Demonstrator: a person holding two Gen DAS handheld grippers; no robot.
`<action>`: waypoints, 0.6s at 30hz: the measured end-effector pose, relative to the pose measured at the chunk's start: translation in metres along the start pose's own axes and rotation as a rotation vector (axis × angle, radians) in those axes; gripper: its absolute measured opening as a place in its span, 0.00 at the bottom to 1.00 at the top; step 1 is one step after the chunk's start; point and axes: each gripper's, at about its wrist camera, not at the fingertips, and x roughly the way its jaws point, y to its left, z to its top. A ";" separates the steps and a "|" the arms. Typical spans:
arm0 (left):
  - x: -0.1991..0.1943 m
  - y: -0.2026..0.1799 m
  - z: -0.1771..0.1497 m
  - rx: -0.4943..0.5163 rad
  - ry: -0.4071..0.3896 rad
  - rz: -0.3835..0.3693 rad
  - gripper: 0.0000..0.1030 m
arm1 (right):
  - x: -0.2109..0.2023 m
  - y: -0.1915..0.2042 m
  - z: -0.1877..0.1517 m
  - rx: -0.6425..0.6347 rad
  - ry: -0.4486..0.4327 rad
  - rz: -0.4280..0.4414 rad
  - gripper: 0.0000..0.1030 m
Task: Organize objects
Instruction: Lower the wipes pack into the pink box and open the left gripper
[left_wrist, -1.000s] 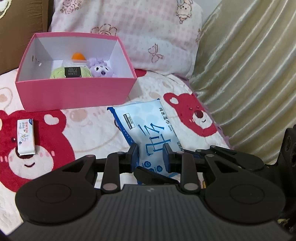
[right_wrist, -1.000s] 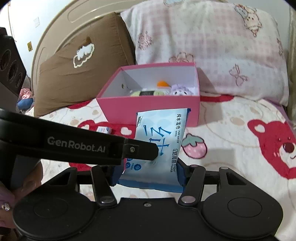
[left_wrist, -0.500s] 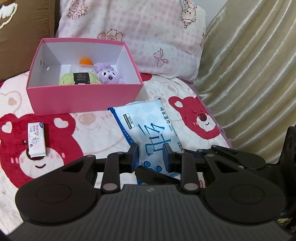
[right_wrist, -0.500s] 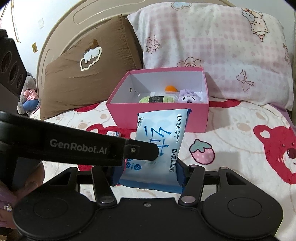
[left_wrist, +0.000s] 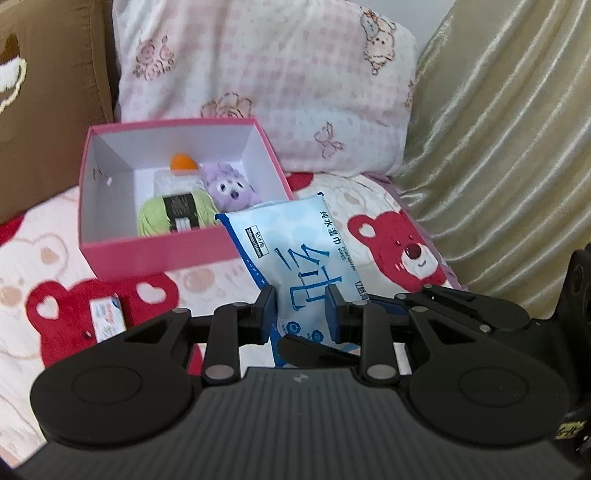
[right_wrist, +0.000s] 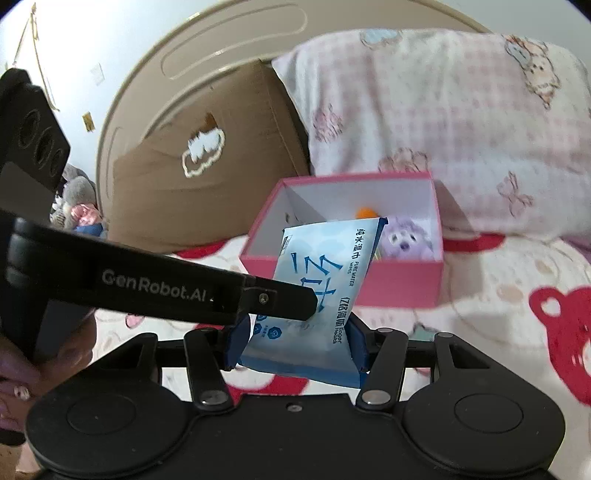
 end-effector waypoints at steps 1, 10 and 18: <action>0.000 0.002 0.007 -0.002 0.005 0.007 0.25 | 0.001 0.001 0.004 -0.007 -0.010 0.006 0.58; 0.015 0.029 0.053 -0.074 0.031 0.048 0.25 | 0.032 -0.004 0.049 -0.071 0.011 0.043 0.56; 0.034 0.079 0.083 -0.248 0.011 0.011 0.25 | 0.072 0.004 0.077 -0.342 0.036 0.010 0.55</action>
